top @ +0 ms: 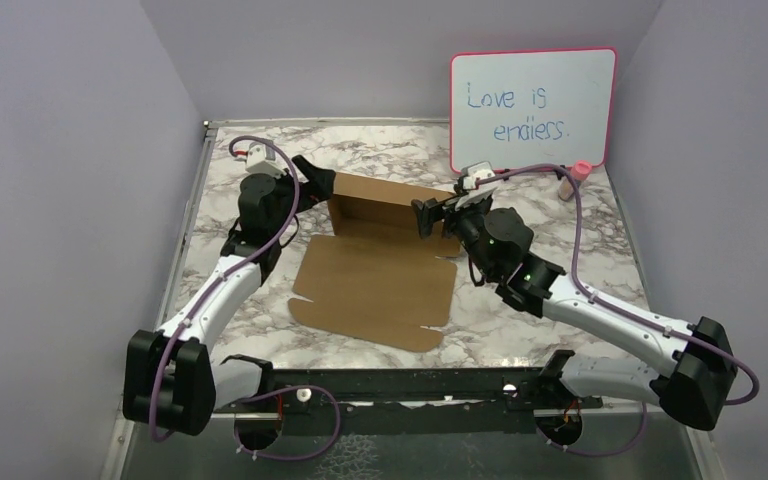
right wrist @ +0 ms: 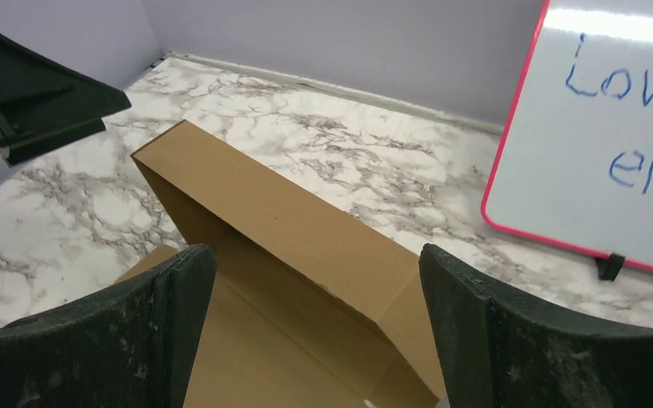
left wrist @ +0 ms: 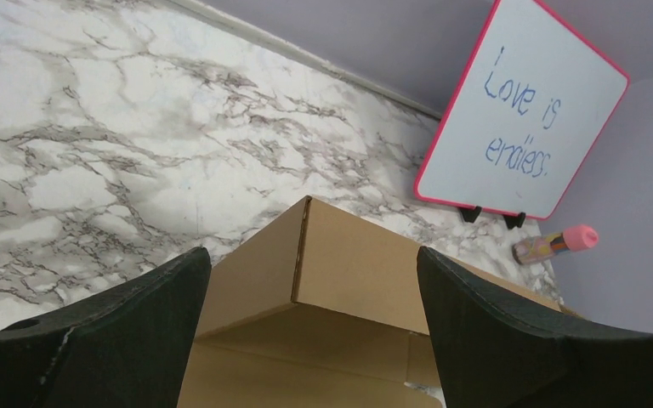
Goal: Fold the paper box
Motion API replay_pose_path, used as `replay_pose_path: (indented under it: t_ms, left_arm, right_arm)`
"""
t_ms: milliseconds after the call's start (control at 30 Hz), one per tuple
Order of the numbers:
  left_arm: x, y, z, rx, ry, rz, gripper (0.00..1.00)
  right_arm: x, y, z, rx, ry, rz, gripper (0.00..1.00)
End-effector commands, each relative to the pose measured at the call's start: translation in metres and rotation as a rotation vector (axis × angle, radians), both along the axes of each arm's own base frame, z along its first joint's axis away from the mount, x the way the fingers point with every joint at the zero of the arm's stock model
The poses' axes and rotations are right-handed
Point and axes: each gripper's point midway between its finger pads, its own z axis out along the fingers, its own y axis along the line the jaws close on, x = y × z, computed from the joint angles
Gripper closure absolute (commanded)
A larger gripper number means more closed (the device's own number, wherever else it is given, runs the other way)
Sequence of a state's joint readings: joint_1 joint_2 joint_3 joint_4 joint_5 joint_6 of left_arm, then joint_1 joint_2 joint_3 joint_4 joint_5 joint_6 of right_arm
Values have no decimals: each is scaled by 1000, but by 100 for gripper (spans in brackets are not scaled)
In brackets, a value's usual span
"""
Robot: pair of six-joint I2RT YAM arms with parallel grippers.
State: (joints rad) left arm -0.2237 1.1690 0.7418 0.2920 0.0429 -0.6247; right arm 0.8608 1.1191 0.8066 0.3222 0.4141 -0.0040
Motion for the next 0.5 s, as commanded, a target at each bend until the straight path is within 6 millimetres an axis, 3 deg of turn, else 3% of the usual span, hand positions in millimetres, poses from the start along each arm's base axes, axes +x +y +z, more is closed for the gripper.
replay_pose_path:
  t_ms: [0, 233, 467]
  left_arm:
    - [7, -9, -17, 37, 72, -63, 9]
    - [23, -24, -35, 47, 144, -143, 11]
    - [24, -32, -41, 37, 169, -186, 16]
  right_arm:
    - [16, -18, -19, 145, 111, -157, 6]
    - [42, -42, -58, 277, 287, -215, 11]
    - [42, -30, -71, 355, 356, -161, 21]
